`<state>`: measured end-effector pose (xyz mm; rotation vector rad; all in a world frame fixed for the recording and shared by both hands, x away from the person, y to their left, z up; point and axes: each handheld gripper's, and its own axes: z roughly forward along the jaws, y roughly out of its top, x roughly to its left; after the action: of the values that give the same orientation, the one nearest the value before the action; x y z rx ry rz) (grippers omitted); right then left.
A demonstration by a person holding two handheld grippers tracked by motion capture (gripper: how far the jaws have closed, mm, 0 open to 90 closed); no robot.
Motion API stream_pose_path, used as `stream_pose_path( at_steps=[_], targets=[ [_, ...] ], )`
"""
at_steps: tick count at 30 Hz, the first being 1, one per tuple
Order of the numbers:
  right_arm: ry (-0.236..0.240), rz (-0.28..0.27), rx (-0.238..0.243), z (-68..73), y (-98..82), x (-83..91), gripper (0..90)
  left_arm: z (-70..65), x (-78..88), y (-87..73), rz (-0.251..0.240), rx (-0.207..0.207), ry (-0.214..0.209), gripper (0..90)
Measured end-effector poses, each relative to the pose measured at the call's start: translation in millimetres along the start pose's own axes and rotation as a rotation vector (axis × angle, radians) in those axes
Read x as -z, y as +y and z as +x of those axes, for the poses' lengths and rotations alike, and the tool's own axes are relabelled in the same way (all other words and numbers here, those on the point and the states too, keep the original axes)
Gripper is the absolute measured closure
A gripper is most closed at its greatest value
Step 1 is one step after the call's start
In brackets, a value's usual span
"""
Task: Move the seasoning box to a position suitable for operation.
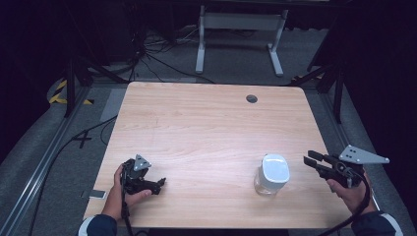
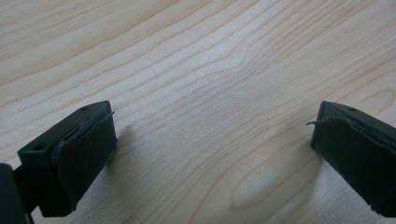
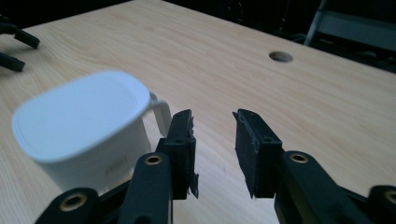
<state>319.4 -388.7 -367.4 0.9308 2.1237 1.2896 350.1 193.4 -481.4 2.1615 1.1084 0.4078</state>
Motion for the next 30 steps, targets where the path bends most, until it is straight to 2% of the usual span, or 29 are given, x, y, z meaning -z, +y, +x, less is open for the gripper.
stream_pose_path(
  at_steps=[1, 6, 12, 17, 22, 30],
  targets=[
    [0.019, -0.009, -0.002, 3.0, 8.6, -6.1, 72.0, 0.1, 0.0, 0.0, 0.001, -0.001, 0.000, 0.3],
    [0.069, 0.003, 0.039, 14.3, 21.1, -24.7, 78.6, 0.0, 0.0, 0.0, 0.000, 0.000, 0.000, 0.3],
    [0.121, 0.034, 0.107, 26.9, 27.0, -42.0, 88.5, 0.0, 0.0, 0.0, 0.000, 0.000, -0.001, 0.3],
    [0.143, 0.056, 0.129, 30.5, 29.1, -51.6, 89.0, -0.1, 0.1, 0.0, 0.001, 0.000, 0.000, 0.3],
    [0.140, 0.080, 0.132, 31.2, 29.9, -59.9, 89.3, 0.2, -0.2, 0.1, -0.003, -0.003, 0.000, 0.3],
    [0.147, 0.069, 0.104, 29.5, 28.6, -62.1, 89.5, 0.0, 0.0, 0.0, 0.000, -0.001, 0.000, 0.3]
  ],
)
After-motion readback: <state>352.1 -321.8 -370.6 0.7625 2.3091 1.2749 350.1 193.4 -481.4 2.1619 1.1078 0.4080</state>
